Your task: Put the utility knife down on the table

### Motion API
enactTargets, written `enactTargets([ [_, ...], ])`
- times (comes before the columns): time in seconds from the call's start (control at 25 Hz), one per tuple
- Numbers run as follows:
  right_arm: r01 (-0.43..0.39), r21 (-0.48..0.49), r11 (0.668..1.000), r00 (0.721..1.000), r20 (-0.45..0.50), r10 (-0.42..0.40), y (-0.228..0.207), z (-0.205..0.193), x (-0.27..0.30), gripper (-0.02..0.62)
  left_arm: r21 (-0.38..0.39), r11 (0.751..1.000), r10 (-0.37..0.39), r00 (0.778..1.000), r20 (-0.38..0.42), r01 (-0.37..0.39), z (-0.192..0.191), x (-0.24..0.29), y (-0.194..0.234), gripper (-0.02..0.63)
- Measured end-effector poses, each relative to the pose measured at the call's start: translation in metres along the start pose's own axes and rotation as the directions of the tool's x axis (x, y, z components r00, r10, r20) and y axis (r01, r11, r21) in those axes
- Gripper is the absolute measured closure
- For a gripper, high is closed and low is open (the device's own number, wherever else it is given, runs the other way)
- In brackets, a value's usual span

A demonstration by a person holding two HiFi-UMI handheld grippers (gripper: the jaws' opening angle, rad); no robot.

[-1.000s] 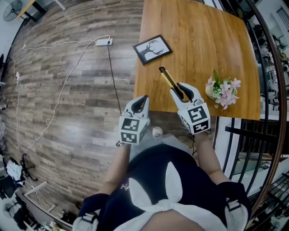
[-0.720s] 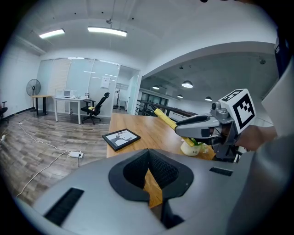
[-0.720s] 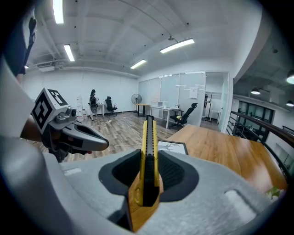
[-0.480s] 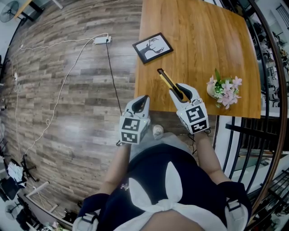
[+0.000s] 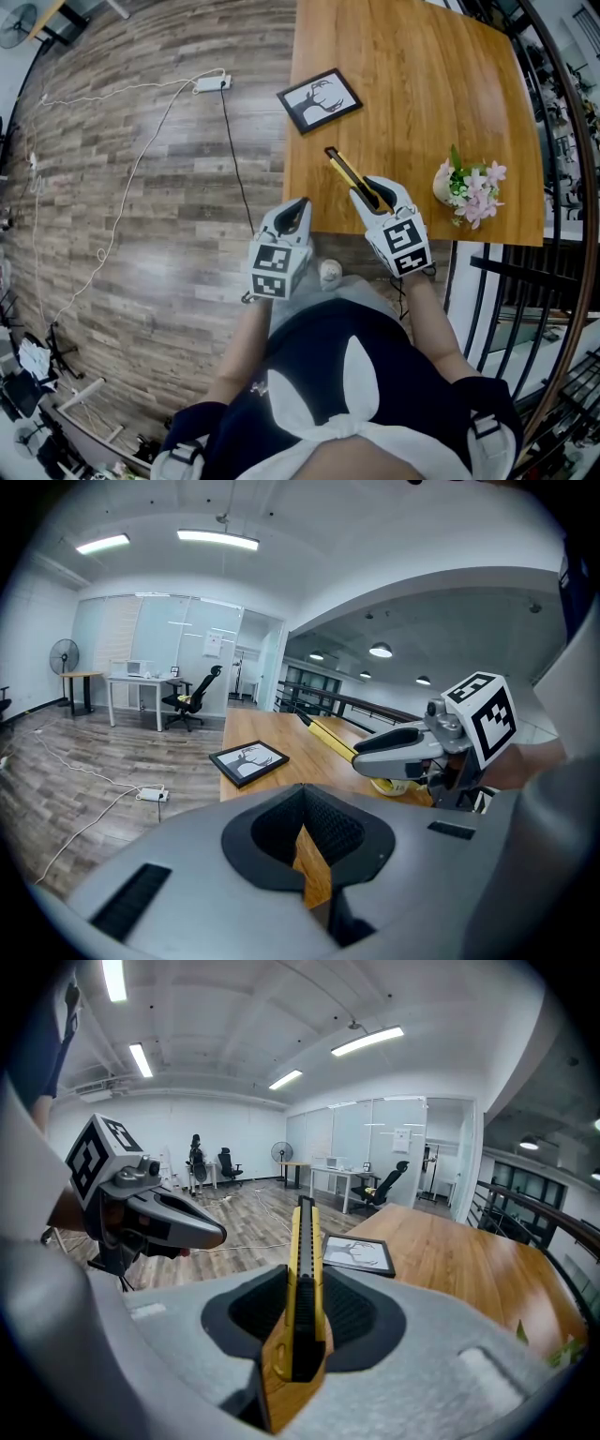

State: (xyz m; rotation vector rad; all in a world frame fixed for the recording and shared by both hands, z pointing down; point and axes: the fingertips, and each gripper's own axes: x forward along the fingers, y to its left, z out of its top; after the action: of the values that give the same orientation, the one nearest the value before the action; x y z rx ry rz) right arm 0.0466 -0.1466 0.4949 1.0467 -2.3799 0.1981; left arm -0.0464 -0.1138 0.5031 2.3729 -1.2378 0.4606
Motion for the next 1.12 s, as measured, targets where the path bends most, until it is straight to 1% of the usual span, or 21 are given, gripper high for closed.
enactTargets([
  [0.28,0.003,0.001,1.0,1.0,-0.02,-0.003,-0.001,-0.007,0.01,0.48,0.004,1.0,-0.008,1.0,-0.012,0.009,-0.001,0.004,0.006,0.589],
  [0.48,-0.015,0.0,1.0,0.999,-0.04,0.015,0.002,-0.007,0.015,0.48,0.004,1.0,-0.011,1.0,-0.02,0.011,-0.001,0.008,0.009,0.588],
  [1.12,-0.041,-0.009,0.999,0.994,-0.098,0.04,0.002,-0.029,0.034,0.482,-0.001,1.0,-0.007,0.999,-0.049,0.007,-0.004,0.018,0.021,0.589],
])
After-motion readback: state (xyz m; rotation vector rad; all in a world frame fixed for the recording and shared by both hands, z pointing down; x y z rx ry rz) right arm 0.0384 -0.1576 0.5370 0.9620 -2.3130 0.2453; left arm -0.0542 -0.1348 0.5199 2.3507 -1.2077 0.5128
